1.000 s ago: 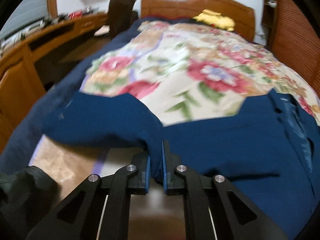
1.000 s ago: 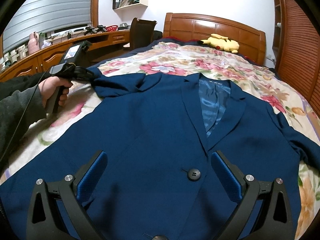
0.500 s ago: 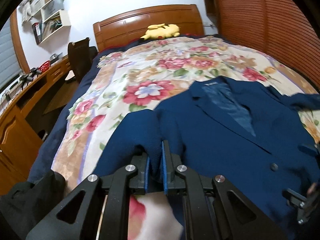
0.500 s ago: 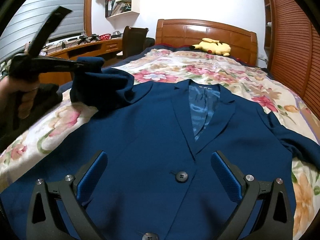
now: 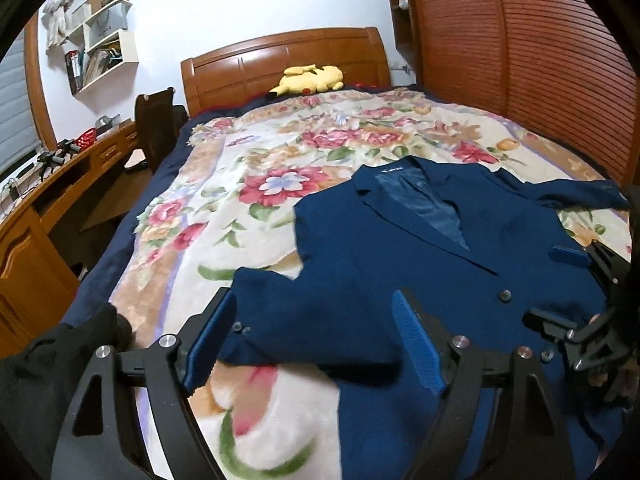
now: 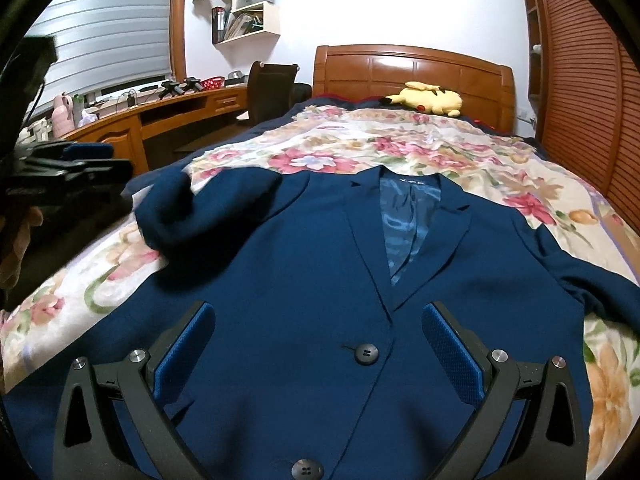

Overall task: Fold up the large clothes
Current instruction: 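Fold the held sleeve across the jacket front and open the left tool, then grasp the jacket's side edge beside the folded sleeve with the left tool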

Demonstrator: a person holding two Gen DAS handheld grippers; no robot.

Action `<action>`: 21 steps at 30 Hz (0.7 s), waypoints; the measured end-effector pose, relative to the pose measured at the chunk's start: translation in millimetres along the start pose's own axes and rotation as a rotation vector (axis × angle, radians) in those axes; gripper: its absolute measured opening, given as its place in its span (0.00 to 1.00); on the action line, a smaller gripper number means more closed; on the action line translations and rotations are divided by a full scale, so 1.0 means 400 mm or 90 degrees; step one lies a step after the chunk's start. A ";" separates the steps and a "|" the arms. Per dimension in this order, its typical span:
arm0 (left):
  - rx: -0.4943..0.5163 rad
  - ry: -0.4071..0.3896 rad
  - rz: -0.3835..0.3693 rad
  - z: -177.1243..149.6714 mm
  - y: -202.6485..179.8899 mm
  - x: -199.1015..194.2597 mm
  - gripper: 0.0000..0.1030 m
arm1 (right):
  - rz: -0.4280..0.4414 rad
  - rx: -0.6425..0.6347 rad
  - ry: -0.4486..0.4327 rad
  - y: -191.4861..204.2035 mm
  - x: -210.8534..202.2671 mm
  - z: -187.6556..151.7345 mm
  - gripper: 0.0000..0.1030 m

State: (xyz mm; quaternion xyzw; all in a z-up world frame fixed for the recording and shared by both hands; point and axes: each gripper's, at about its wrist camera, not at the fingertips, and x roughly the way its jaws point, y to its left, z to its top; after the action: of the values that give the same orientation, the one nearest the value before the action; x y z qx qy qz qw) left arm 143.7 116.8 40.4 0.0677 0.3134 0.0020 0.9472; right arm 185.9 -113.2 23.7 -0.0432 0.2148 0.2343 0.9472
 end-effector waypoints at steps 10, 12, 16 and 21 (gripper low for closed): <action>-0.054 0.049 0.055 -0.077 0.121 0.150 0.78 | 0.000 -0.005 0.001 0.001 0.010 0.002 1.00; -0.067 0.063 0.067 -0.089 0.149 0.198 0.78 | 0.000 -0.007 0.004 0.001 0.015 0.001 1.00; -0.098 0.082 0.087 -0.101 0.198 0.261 0.78 | 0.001 -0.008 0.009 0.000 0.018 -0.001 1.00; -0.154 0.124 0.118 -0.119 0.266 0.341 0.78 | 0.001 -0.012 0.014 0.003 0.026 0.002 1.00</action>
State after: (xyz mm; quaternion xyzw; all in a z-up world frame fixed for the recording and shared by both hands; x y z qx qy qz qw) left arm 229.1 234.4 -64.5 -0.0186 0.3937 0.1331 0.9093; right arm 194.0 -107.4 20.0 -0.0548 0.2233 0.2368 0.9440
